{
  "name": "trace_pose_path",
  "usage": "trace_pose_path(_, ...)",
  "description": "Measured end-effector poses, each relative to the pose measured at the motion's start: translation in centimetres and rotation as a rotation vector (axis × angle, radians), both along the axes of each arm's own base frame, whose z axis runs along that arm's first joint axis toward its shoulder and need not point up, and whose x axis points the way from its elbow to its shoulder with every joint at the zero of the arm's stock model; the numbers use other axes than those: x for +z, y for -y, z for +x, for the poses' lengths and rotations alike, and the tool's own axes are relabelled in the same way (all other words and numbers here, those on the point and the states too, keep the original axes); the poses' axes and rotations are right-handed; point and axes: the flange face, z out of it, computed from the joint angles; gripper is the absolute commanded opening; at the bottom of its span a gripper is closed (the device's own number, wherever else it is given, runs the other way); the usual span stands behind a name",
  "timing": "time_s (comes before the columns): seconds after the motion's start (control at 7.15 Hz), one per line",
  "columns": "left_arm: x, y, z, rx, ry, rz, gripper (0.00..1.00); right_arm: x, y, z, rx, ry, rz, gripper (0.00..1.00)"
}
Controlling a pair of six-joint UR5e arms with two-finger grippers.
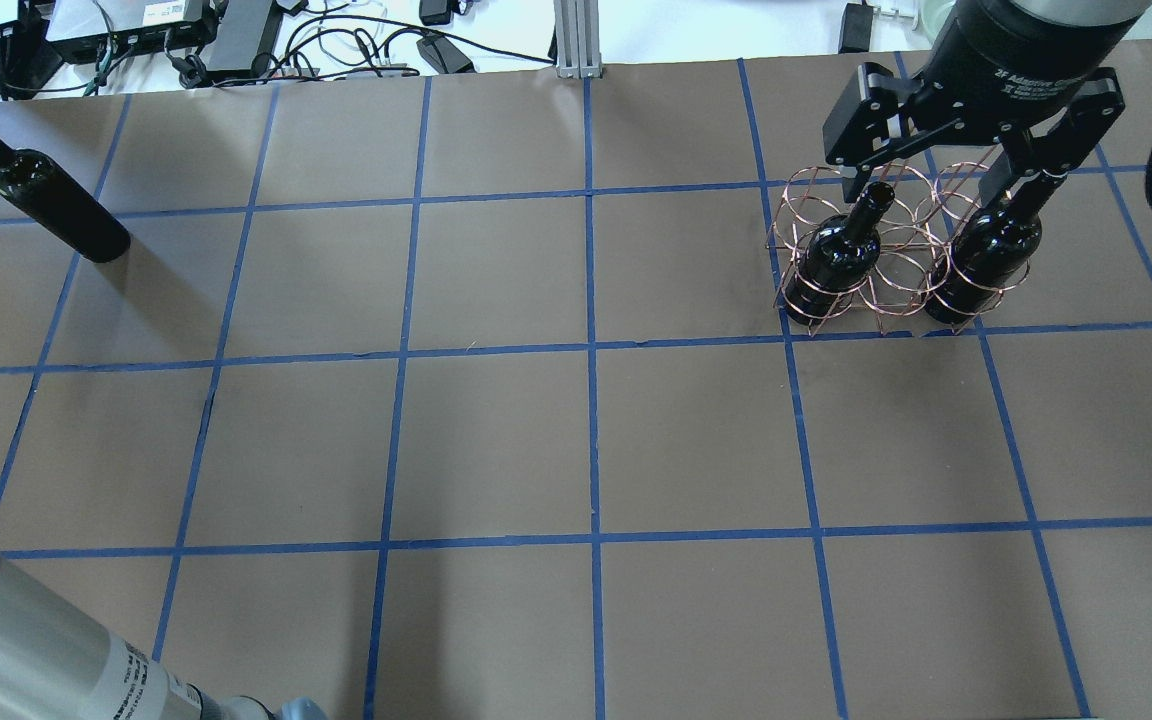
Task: Place wine into wine basket
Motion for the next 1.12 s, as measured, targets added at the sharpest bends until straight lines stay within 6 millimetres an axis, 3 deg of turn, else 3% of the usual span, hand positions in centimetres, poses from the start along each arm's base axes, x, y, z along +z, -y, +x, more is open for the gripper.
trace_pose_path(0.7,-1.7,1.8,-0.1,-0.001,-0.037,-0.057,0.93,0.0,0.0,0.0,-0.001,0.0,0.0,1.0)
trace_pose_path(1.12,-2.4,2.3,-0.3,-0.004,-0.047,-0.065,0.81,0.0,0.0,0.0,-0.001,0.001,0.0,1.0)
